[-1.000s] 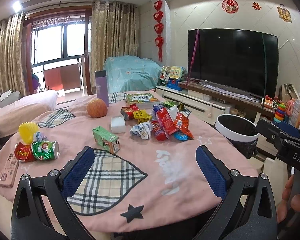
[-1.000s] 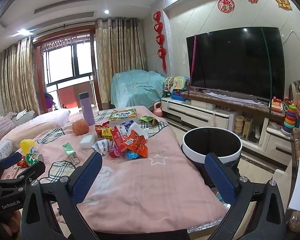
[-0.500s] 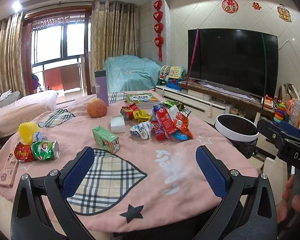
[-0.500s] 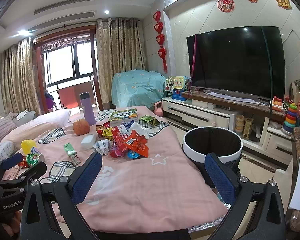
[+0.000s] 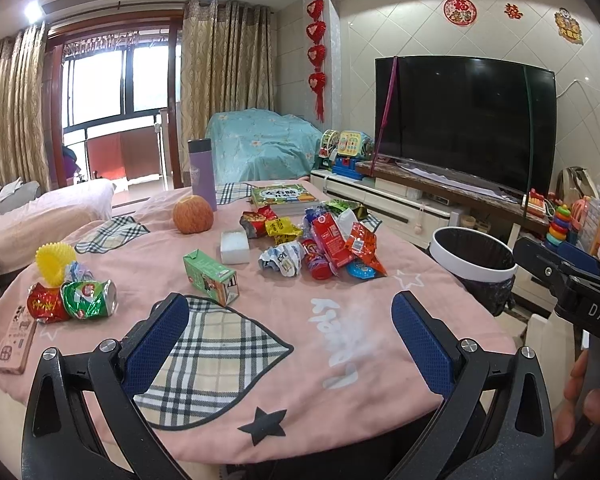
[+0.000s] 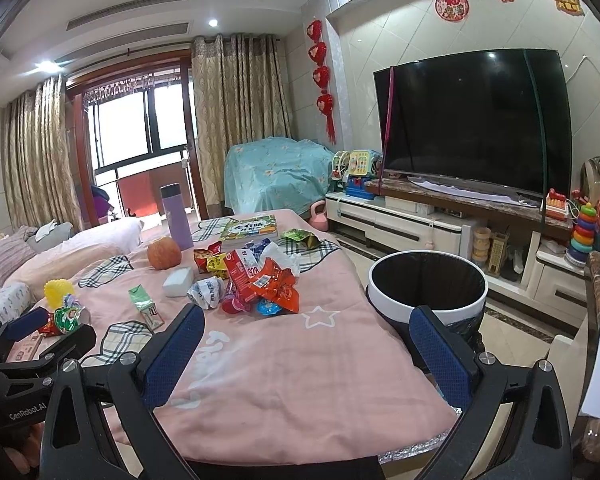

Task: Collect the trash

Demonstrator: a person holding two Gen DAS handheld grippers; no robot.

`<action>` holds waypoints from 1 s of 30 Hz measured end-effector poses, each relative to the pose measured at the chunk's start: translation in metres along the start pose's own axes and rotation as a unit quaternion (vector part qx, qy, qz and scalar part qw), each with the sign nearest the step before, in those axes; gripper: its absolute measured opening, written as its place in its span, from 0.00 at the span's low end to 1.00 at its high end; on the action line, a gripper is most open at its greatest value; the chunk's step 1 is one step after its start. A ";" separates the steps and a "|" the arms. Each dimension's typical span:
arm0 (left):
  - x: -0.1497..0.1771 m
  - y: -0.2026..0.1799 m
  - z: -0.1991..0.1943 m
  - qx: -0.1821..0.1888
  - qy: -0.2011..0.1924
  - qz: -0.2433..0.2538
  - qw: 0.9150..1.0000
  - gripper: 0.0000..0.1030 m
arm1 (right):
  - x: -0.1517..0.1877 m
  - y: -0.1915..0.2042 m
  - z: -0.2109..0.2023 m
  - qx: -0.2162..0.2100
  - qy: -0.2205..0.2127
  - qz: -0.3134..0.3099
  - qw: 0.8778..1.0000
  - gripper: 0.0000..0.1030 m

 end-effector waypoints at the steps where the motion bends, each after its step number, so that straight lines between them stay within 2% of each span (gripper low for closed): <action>1: 0.001 0.000 0.000 0.000 0.000 0.000 1.000 1.00 | 0.000 0.000 0.000 0.000 0.000 0.000 1.000 1.00; 16: 0.004 0.001 0.006 0.000 0.012 0.001 1.000 1.00 | 0.005 0.005 0.001 -0.008 0.010 0.006 1.000 1.00; 30: 0.023 0.024 0.035 -0.023 0.061 -0.022 0.998 1.00 | 0.016 0.002 0.031 -0.032 0.051 0.020 0.998 1.00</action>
Point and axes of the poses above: each gripper's, at about its wrist camera, not at the fingertips, and z roughly the way its jaws point, y to its left, x to its underside, the point moved 6 cm from there along z, roughly the way its jaws point, and after that the axes turned 13 degrees about -y, right-handed, at the moved point
